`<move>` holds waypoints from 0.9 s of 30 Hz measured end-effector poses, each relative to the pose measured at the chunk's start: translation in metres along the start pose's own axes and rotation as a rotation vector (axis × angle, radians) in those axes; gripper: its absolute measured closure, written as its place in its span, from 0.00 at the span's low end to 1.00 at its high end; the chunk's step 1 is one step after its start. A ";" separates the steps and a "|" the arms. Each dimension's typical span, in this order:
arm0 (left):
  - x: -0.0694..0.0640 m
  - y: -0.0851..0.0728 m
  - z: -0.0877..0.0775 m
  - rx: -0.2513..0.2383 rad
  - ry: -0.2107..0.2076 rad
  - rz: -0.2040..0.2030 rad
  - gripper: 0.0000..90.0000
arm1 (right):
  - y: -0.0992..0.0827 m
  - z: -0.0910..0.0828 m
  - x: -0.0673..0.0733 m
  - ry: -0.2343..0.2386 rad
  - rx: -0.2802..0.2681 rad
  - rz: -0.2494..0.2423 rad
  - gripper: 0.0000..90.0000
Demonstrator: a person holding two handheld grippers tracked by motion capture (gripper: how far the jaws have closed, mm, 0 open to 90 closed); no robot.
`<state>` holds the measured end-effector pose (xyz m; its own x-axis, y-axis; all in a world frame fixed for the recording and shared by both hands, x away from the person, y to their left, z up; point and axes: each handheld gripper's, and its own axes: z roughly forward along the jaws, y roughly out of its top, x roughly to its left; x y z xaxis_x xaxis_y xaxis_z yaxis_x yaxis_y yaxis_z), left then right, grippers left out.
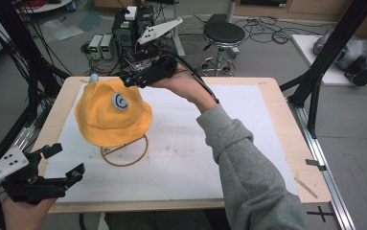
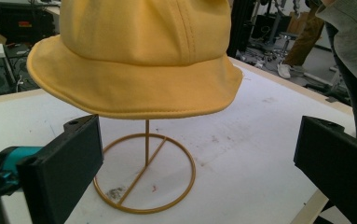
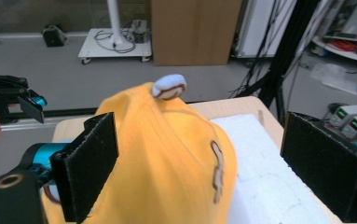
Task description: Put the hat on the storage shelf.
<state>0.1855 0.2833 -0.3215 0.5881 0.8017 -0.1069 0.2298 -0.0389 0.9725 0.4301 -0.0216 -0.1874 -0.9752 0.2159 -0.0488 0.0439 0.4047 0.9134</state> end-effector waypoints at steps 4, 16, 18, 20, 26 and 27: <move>0.004 0.000 0.002 0.000 -0.003 -0.004 0.02 | -0.008 -0.011 -0.001 -0.036 0.003 0.008 0.12; 0.011 0.004 0.008 -0.011 -0.020 -0.005 0.02 | -0.029 -0.054 -0.007 -0.168 -0.017 0.056 0.12; 0.012 0.006 0.010 -0.015 -0.026 -0.003 0.02 | -0.035 -0.061 -0.009 -0.198 -0.009 0.066 0.12; 0.014 0.008 0.012 -0.019 -0.027 -0.002 0.02 | -0.041 -0.069 -0.011 -0.219 -0.017 0.071 0.12; 0.021 0.010 0.019 -0.019 -0.041 -0.005 0.02 | -0.056 -0.094 -0.016 -0.267 -0.024 0.124 0.12; 0.022 0.010 0.021 -0.018 -0.046 -0.008 0.02 | -0.058 -0.097 -0.017 -0.284 -0.016 0.123 0.12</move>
<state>0.2170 0.2884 -0.3183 0.6214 0.7737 -0.1237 0.2212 -0.0218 0.9750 0.4231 -0.1346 -0.2004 -0.8628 0.5034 -0.0460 0.1525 0.3460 0.9258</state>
